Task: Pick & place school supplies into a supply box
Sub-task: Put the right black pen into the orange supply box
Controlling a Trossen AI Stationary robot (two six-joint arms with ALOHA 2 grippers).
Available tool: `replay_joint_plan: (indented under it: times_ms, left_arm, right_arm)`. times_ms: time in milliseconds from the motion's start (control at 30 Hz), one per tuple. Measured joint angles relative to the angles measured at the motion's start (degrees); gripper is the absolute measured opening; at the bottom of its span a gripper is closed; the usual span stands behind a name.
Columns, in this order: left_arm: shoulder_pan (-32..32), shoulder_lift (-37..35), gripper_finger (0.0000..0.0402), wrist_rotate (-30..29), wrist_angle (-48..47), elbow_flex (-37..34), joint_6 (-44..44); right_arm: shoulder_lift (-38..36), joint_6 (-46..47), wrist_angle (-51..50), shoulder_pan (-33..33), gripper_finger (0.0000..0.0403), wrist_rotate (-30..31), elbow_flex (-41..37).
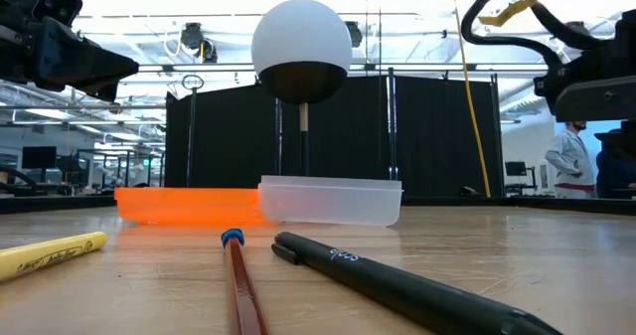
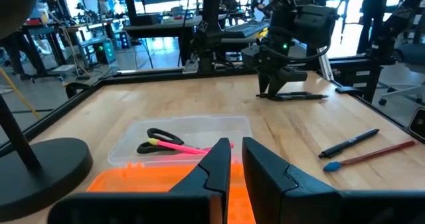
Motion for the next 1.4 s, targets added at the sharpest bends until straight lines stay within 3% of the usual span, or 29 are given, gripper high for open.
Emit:
replay_joint_plan:
  times_ms: [333,700,1167,1400]
  left_arm:
    - [0.0,0.0,0.0049,0.0,-0.6,0.0,-2.6]
    - [0.0,0.0,0.0049,0.1,-1.8,0.0,-5.0]
    - [0.0,0.0,0.0049,0.1,-1.8,0.0,-6.2]
    - [0.0,0.0,0.0049,0.0,-1.7,0.0,-5.4]
  right_arm:
    - [-0.1,-3.3,6.3,-1.1,0.0036,-0.3,-5.3]
    - [-2.9,-6.5,7.7,-2.2,0.0047,0.3,-7.1]
    - [-15.9,-8.0,5.9,-2.9,0.0039,15.6,-7.3]
    - [-21.8,-21.9,18.0,-11.2,0.0040,21.0,-7.2]
